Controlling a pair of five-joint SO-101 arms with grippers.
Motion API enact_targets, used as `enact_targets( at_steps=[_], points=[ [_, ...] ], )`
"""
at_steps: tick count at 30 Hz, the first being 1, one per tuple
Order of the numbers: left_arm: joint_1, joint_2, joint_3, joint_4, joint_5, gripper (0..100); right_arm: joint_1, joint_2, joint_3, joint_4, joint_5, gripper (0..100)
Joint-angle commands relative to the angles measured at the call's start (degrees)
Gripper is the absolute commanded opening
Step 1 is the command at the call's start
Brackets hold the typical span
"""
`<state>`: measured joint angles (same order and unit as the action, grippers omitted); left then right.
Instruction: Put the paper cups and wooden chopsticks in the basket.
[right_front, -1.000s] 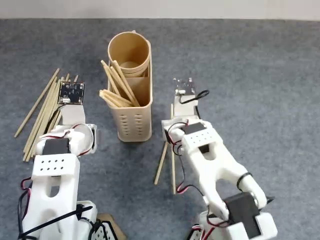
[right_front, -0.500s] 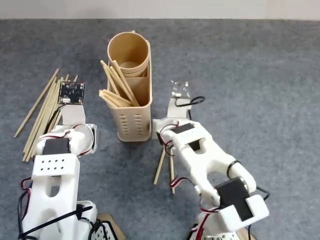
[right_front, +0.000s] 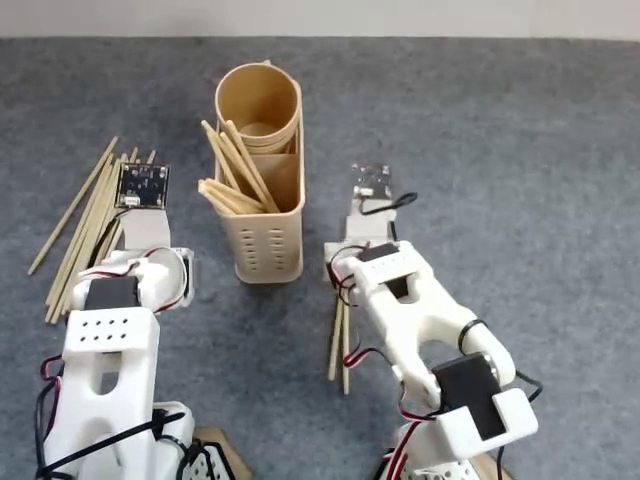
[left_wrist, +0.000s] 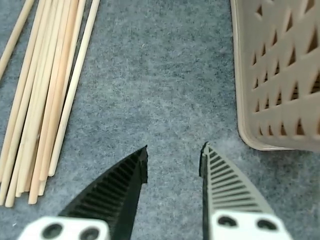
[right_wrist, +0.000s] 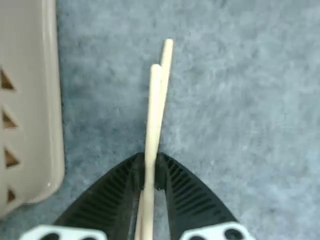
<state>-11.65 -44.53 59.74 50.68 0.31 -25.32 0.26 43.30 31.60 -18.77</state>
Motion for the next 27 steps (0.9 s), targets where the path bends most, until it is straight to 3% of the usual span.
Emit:
enact_targets(
  at_steps=[1,8,11,15,20,24,27],
  points=[
    [0.75,-1.63,-0.22,-0.53,0.44,20,0.57,-0.31,-0.13,2.77,0.62,0.5],
    [1.01,-1.45,-0.22,-0.53,0.44,20,6.73,-0.66,-9.8,3.91,0.62,0.5],
    [1.01,-1.27,-0.22,-0.79,0.44,20,8.13,-3.56,-18.24,10.95,0.62,0.5],
    [1.01,-1.27,-0.22,-0.88,0.44,20,8.04,-11.74,-29.23,18.68,0.62,0.5],
    [1.01,-1.27,-0.22,-0.88,0.44,20,3.82,-21.67,-38.02,18.86,0.79,0.5],
    [1.01,-1.27,-0.22,-0.88,0.44,20,0.57,-28.18,-39.87,7.96,8.0,0.5],
    [1.01,-1.27,-0.13,-0.88,0.44,20,-2.24,-32.13,-37.49,-0.66,8.09,0.5]
  ],
)
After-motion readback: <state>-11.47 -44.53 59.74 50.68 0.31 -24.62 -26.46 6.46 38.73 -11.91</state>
